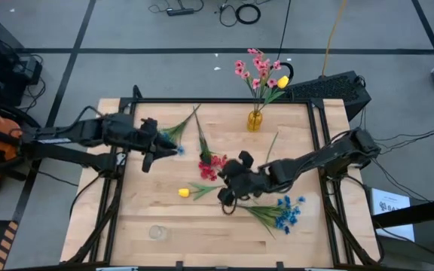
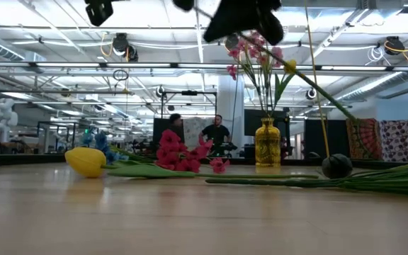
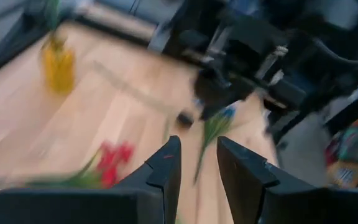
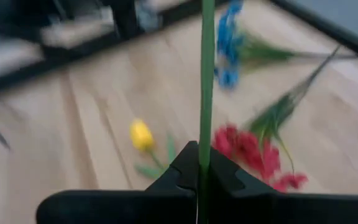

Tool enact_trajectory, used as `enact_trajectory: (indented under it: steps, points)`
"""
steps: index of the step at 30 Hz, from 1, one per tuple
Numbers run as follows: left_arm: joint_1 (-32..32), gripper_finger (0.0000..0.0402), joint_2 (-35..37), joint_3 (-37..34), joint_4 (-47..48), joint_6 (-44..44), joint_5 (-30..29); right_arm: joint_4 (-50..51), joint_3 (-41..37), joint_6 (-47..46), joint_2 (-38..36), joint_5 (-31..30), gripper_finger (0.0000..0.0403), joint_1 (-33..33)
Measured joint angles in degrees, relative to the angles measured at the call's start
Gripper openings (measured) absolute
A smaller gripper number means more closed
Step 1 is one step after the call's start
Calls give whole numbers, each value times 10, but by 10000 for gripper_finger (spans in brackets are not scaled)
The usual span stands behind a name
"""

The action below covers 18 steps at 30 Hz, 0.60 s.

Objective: Sort flowers into vase by color
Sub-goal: Put the bottom black flower into the transparent vase

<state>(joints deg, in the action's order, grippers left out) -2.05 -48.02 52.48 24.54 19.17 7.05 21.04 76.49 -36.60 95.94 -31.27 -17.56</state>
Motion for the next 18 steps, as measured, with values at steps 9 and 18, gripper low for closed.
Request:
enact_trajectory:
  steps: [9,18]
  points:
    - [55,109,-6,-174,-438,13,0,-155,1,39,-72,17,0,37]
    - [102,109,-102,-187,-616,-95,-2,-250,1,66,-37,31,0,36]
